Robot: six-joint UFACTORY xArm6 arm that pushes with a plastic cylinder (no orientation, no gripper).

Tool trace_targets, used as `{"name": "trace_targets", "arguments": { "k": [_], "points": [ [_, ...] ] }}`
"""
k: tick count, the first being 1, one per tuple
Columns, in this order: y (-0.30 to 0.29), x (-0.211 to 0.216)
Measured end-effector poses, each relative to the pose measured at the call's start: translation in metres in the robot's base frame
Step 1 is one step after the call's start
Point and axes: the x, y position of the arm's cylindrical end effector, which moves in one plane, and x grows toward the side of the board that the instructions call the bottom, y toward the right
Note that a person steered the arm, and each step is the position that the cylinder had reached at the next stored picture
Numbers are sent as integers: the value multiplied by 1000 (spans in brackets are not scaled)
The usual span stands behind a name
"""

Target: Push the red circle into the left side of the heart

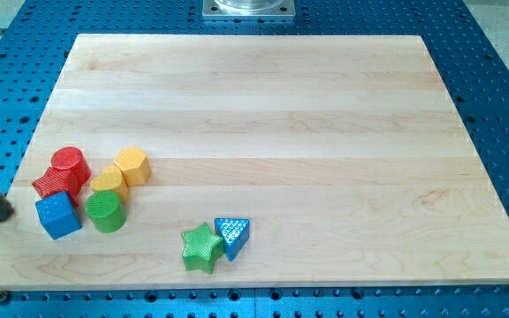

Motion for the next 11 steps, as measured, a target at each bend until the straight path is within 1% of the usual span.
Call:
{"name": "trace_targets", "arguments": {
  "k": [2,3,4,5,6,7,8,11],
  "points": [
    [0,-4],
    [13,-47],
    [46,-71],
    [90,-75],
    [110,-75],
    [107,-75],
    [93,-65],
    [111,-53]
  ]
}}
